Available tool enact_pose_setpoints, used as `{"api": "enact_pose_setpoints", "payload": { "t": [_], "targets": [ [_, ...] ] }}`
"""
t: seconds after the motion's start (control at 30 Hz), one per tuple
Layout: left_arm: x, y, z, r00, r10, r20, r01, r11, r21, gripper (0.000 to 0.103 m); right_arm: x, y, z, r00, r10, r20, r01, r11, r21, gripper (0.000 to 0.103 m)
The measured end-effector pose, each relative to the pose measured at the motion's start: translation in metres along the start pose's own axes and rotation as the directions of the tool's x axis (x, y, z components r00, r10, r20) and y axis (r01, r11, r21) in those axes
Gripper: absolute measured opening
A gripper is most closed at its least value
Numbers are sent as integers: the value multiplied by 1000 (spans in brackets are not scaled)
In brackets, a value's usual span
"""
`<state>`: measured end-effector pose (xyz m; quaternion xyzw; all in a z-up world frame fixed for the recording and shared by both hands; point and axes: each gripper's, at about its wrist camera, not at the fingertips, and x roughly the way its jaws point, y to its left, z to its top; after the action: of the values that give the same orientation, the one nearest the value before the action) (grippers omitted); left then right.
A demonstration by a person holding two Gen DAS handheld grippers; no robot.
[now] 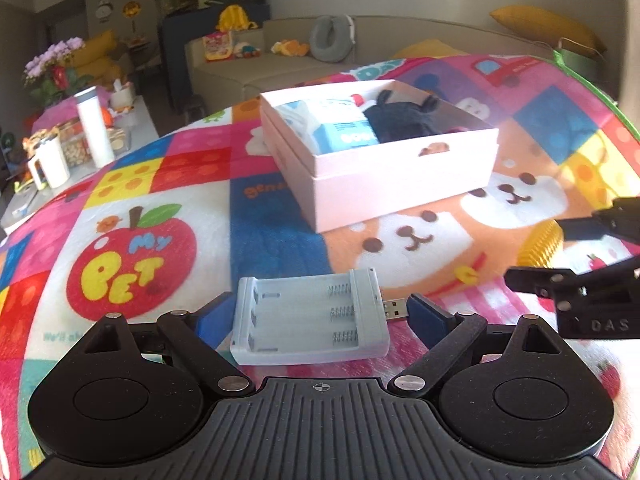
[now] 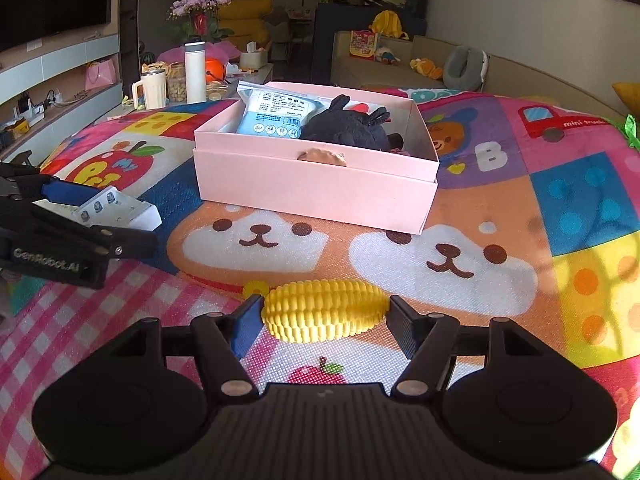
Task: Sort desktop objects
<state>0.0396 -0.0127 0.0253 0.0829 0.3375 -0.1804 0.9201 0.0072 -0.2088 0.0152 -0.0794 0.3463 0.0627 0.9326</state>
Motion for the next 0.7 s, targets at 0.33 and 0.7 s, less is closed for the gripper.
{"api": "enact_pose_setpoints", "payload": {
  "t": [0.33, 0.7],
  "targets": [
    [-20, -13, 62, 980, -58, 193, 54, 998, 24, 95, -51, -40, 38, 983, -102, 155, 97, 994, 44, 67],
    [43, 1, 199, 952, -7, 306, 39, 994, -98, 102, -63, -77, 65, 963, -118, 242, 81, 984, 159, 67]
  ]
}}
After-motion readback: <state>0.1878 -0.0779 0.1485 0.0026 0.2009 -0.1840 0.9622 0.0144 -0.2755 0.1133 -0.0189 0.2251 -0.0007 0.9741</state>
